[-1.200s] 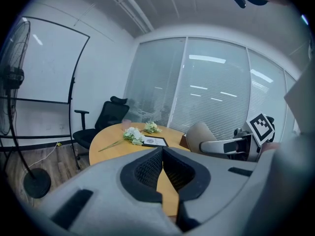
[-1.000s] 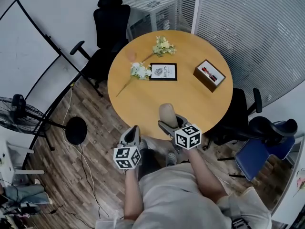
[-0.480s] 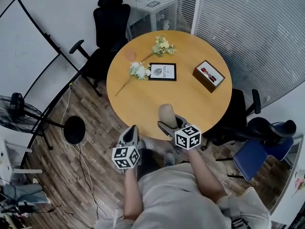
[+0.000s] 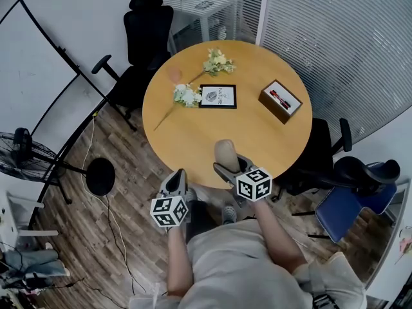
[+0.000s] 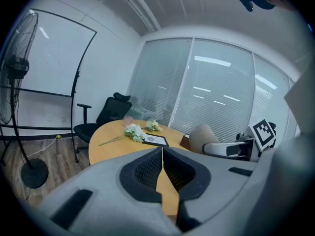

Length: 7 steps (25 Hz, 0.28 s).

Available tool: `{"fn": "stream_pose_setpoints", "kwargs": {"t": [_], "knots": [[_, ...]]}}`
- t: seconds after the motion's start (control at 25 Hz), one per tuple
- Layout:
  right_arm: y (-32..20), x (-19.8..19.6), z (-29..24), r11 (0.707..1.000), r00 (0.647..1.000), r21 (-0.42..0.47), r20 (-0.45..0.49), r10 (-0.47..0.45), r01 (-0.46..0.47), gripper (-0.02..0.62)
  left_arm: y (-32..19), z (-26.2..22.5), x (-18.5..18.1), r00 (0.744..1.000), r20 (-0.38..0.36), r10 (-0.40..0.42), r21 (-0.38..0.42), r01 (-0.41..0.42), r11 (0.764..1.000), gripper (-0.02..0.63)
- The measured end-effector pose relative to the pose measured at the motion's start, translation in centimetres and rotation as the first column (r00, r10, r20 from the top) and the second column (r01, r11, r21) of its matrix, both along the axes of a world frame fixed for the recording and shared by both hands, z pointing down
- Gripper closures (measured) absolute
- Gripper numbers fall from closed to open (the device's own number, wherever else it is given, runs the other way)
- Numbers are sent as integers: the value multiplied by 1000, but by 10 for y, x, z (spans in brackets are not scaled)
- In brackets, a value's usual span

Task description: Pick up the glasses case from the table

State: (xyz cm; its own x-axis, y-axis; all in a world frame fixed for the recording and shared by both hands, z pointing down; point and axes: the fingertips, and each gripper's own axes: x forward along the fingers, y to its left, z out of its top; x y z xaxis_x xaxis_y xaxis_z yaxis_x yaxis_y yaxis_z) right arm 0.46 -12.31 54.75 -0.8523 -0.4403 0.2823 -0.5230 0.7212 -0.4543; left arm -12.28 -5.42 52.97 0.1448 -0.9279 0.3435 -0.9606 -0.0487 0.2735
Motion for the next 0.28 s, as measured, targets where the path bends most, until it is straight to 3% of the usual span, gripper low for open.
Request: {"fn": "stream_pose_setpoints", "kwargs": {"t": [0.28], "knots": [[-4,1,1,1000,1000,-10,-2,13,-13,304,-1,1,-3,1000,-3,-2,-8,2,1000,595]]}}
